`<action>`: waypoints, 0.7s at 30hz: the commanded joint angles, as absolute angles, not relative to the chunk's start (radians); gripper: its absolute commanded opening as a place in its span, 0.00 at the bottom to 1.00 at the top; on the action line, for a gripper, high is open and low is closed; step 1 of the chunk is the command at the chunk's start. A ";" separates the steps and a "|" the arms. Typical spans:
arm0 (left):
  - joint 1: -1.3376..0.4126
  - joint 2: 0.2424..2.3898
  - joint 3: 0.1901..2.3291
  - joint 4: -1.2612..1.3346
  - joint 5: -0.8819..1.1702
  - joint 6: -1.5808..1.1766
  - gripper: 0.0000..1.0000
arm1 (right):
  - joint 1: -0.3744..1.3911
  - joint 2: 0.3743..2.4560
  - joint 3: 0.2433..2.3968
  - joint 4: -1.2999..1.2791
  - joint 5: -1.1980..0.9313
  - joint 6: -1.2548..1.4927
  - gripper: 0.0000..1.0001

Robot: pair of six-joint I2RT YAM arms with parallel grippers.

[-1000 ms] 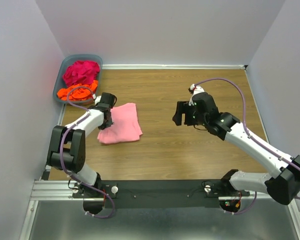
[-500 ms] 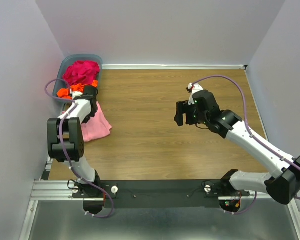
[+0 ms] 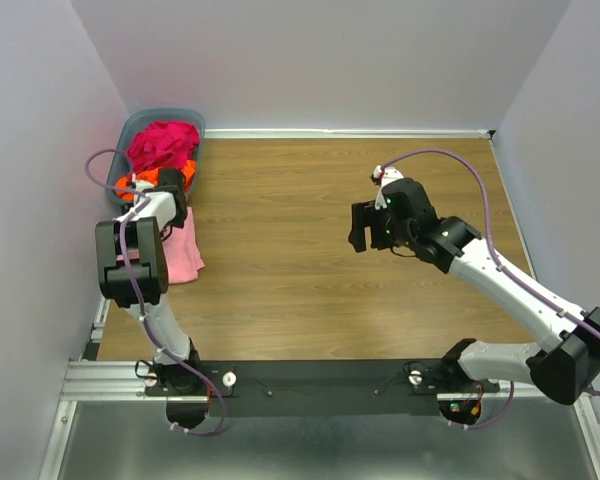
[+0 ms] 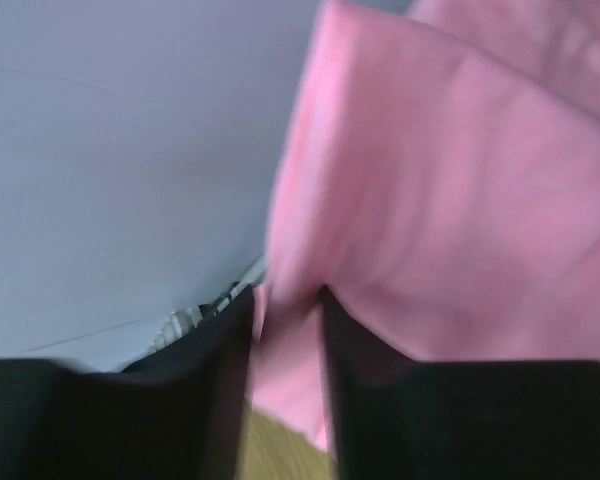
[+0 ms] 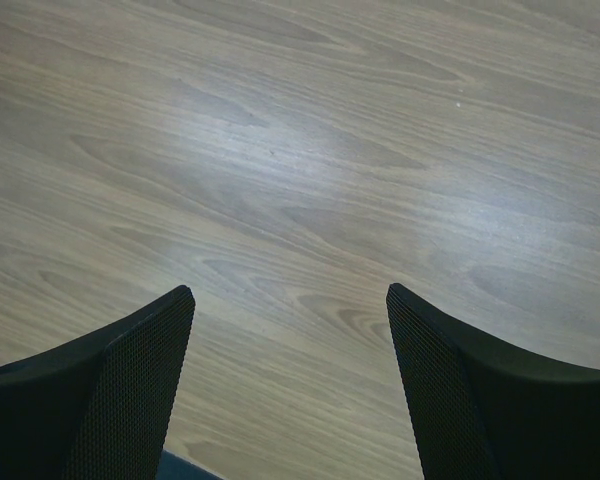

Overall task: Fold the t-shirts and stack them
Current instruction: Neatly place the folded tshirt to the corner

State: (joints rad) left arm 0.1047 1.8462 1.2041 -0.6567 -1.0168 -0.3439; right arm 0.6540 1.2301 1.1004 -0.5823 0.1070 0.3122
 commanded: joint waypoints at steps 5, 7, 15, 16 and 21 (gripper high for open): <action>0.158 1.754 1.215 -0.624 -1.036 -0.360 0.67 | 0.649 1.235 1.152 -0.615 0.159 0.310 0.86; 0.155 1.703 1.218 -0.637 -0.973 -0.367 0.70 | 0.649 1.226 1.151 -0.617 0.185 0.304 0.86; 0.152 1.164 1.189 -0.562 -0.494 -0.357 0.75 | 0.647 1.126 1.181 -0.661 0.555 0.345 0.97; 0.149 1.107 1.184 -0.552 -0.442 -0.376 0.78 | 0.646 1.088 1.186 -0.676 0.581 0.353 0.99; 0.147 0.732 1.117 -0.514 -0.213 -0.442 0.99 | 0.646 0.921 1.172 -0.719 0.741 0.413 1.00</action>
State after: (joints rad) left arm 0.1501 0.9104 1.1820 -0.5343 -0.4488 -0.3786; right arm 0.6525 1.0435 1.1458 -0.6552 0.5331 0.3515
